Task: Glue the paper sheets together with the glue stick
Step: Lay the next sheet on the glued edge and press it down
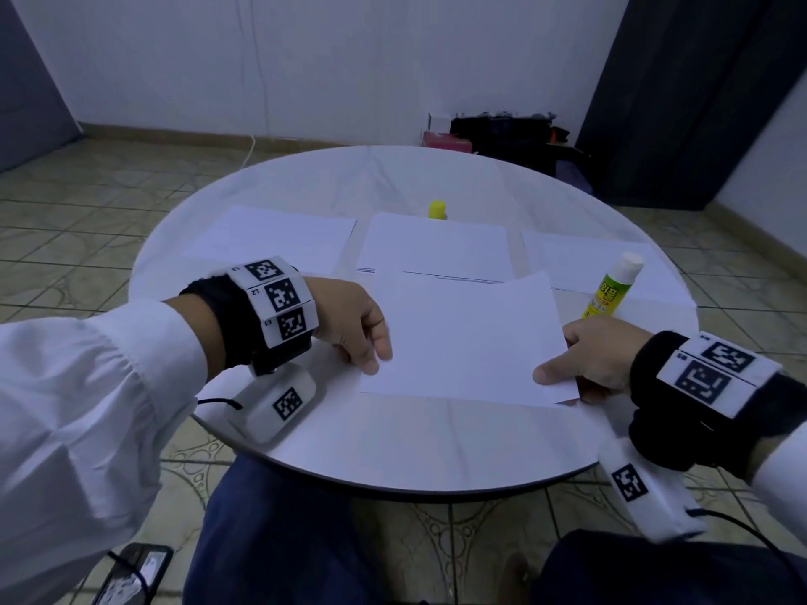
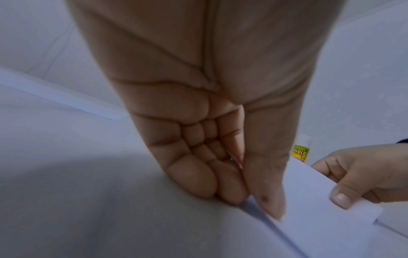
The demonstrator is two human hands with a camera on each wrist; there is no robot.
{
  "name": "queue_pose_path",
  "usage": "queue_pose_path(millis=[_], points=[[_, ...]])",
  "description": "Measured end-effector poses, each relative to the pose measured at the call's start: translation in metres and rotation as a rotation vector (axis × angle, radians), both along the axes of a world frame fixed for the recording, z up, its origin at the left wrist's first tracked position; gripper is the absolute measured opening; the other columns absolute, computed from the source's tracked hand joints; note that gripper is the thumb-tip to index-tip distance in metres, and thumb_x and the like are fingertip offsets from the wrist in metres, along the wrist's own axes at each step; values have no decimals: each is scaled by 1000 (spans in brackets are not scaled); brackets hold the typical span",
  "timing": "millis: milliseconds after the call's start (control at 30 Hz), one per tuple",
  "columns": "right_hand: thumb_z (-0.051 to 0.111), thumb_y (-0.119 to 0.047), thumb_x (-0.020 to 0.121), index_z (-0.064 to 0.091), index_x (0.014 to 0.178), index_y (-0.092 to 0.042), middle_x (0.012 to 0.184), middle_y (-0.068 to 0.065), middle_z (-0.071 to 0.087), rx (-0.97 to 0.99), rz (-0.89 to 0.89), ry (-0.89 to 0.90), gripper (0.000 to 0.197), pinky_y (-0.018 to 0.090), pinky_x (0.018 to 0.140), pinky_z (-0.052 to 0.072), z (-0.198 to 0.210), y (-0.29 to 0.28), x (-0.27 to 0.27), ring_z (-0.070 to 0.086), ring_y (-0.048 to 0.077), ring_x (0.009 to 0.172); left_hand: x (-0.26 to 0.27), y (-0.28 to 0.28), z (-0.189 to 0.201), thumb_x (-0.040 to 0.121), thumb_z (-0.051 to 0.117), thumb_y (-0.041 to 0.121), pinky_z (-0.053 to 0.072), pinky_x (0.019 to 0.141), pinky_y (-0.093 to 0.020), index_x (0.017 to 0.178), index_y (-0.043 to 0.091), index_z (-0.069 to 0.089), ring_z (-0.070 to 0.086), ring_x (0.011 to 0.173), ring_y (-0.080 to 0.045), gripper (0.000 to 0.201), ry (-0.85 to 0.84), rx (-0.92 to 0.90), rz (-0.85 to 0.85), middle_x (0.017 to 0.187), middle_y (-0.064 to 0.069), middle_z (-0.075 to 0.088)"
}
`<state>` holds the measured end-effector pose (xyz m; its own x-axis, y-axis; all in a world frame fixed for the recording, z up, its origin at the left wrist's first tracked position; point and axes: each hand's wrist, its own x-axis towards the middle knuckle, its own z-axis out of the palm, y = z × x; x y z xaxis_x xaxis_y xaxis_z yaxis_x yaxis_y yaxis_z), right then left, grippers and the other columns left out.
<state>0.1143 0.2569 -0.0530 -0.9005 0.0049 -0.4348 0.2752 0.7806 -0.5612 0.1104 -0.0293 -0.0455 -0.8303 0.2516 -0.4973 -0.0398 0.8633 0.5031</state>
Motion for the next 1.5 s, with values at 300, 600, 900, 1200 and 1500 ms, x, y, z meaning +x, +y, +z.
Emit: queue_pose_path(millis=[300, 600, 900, 1200, 1500], points=[[77, -6, 73, 62, 94, 9, 52, 15, 58, 7, -20, 9, 29, 25, 45, 38, 0, 1, 2, 46, 24, 46, 3, 1, 1, 75, 80, 13, 45, 66, -12, 81, 27, 70, 60, 64, -6, 18, -2, 0, -2, 57, 15, 63], [79, -13, 75, 61, 91, 4, 67, 18, 62, 86, 30, -14, 30, 32, 55, 45, 9, -5, 2, 52, 26, 54, 2, 5, -2, 75, 80, 12, 45, 65, -12, 78, 25, 67, 58, 60, -5, 19, 36, -21, -22, 53, 18, 61], [76, -8, 76, 56, 64, -11, 48, 4, 60, 131, 74, -30, 24, 25, 48, 40, 20, 1, 4, 52, 24, 57, -1, 6, -5, 75, 79, 6, 45, 57, -11, 77, 22, 67, 55, 54, -6, 20, 51, -27, -42, 55, 12, 62], [77, -7, 74, 51, 63, -12, 49, 4, 59, 129, 79, -14, 29, 24, 47, 40, 18, 2, 6, 51, 21, 53, -1, 4, -6, 75, 78, 6, 47, 63, -14, 76, 22, 67, 57, 61, -11, 20, 35, -12, -29, 54, 12, 62], [79, -11, 73, 55, 72, -11, 59, 5, 61, 169, 80, -16, 25, 24, 51, 43, 18, -2, 6, 55, 19, 57, -3, 5, -6, 75, 79, 7, 47, 64, -17, 77, 21, 68, 57, 60, -11, 18, 24, -39, -28, 57, 12, 63]])
